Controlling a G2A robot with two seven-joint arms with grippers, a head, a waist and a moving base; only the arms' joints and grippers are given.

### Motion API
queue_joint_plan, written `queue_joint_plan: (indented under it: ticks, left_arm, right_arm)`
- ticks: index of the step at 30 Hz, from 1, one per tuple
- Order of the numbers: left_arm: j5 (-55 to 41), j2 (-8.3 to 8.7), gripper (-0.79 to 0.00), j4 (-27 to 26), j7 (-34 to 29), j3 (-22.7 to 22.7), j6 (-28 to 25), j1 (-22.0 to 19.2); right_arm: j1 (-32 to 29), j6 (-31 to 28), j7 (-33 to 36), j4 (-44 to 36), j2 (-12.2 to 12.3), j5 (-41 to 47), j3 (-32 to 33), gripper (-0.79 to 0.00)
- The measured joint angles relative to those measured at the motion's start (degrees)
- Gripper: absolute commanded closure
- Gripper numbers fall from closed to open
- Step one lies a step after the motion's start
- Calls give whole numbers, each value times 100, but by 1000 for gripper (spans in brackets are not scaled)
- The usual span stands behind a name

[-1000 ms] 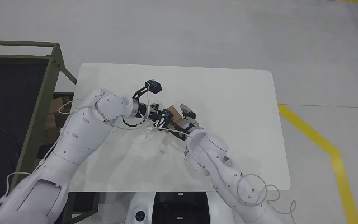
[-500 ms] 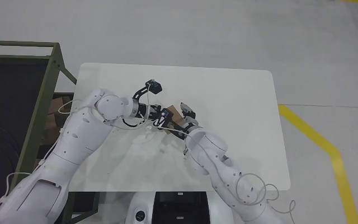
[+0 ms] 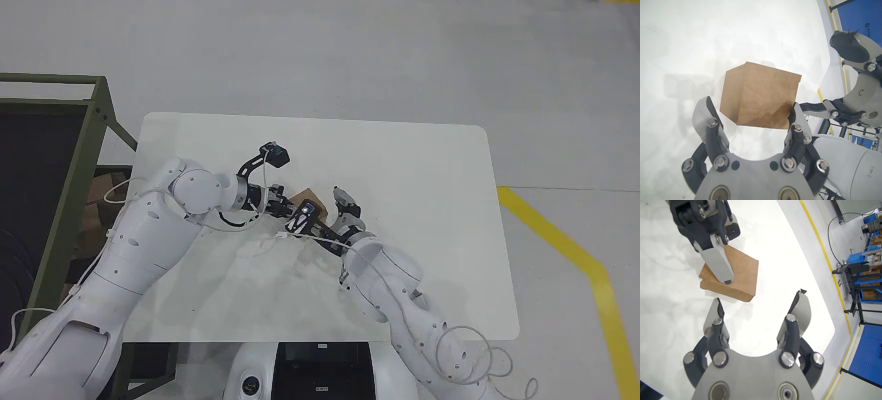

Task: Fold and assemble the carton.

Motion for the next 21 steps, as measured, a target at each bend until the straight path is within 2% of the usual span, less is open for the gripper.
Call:
queue_joint_plan:
  ticks: [6,13,21]
  left_arm:
    - [21,0,-616,-5,19,5,6,-1]
    - [22,2,-622,0,20,-1,-3,4]
    - [9,5,-674,6,21,-5,-23,10]
  right_arm:
    - [216,45,115,286,-56,46,-138,-634]
    - [424,195,244,499,-126,65,-286,-625]
    - [481,341,269,549,-170,30,-354,-603]
